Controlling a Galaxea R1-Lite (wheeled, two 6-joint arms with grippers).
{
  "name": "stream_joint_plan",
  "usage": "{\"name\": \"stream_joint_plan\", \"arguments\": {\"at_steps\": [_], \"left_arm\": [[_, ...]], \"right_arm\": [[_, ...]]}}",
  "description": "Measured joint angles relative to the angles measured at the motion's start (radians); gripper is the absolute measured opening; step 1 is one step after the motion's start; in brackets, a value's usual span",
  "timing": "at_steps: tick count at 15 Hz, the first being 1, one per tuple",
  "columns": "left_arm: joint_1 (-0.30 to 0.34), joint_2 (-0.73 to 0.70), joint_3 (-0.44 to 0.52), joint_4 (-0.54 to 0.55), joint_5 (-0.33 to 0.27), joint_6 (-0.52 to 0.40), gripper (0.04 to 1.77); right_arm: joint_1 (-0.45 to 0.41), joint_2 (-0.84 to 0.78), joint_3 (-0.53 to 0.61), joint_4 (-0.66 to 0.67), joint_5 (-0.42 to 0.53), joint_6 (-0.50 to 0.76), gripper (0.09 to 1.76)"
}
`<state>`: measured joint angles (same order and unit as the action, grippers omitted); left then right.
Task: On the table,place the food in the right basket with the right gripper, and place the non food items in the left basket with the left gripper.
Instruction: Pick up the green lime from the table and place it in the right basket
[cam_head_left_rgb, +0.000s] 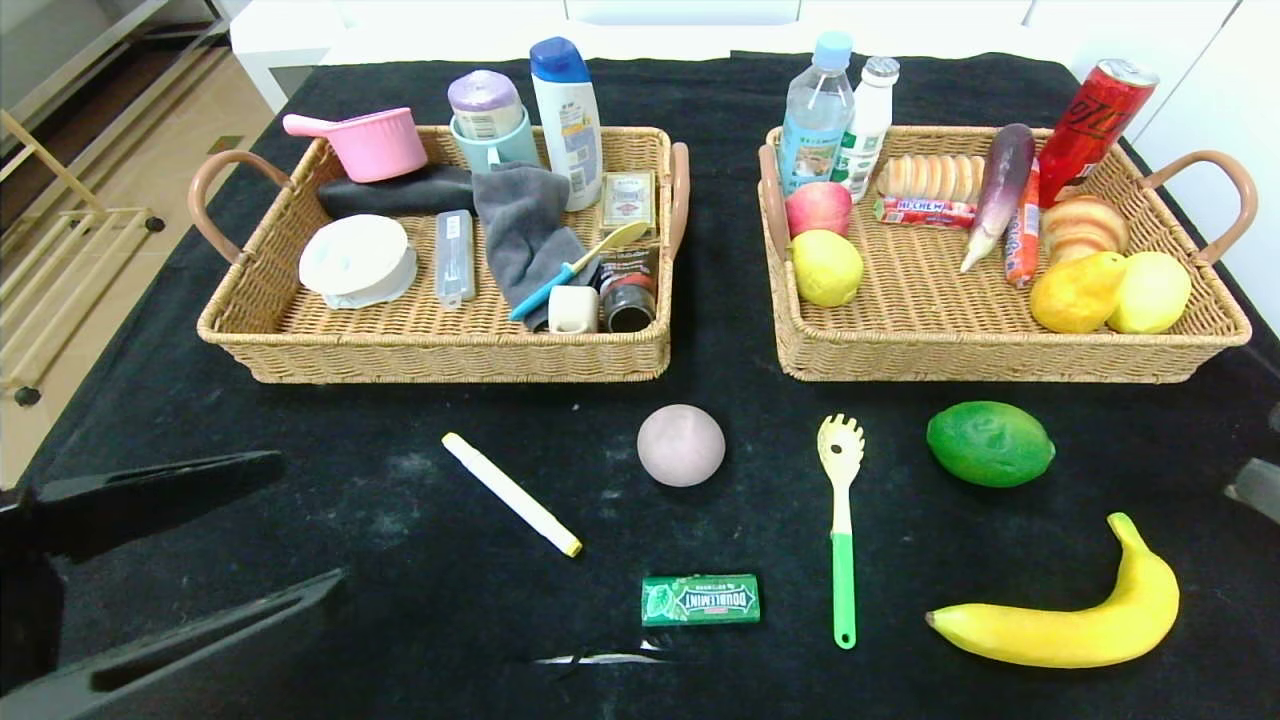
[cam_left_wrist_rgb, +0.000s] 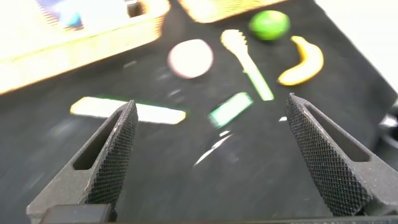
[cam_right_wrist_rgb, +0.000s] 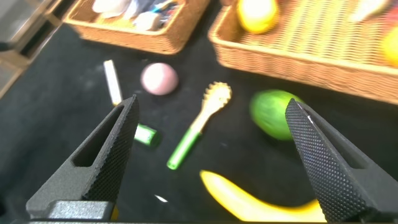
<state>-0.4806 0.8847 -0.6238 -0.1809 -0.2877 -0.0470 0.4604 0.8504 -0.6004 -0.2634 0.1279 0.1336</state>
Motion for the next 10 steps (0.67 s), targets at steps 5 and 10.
{"name": "stream_joint_plan", "arguments": {"at_steps": [5, 10], "left_arm": [[-0.114, 0.203, -0.097, -0.027, 0.014, 0.057, 1.72], [-0.14, 0.286, -0.143, -0.023, 0.025, 0.057, 1.72]], "right_arm": [[0.06, 0.152, -0.033, -0.126, 0.0, -0.002, 1.71], [0.068, 0.221, -0.026, -0.177, -0.019, -0.008, 1.71]]}}
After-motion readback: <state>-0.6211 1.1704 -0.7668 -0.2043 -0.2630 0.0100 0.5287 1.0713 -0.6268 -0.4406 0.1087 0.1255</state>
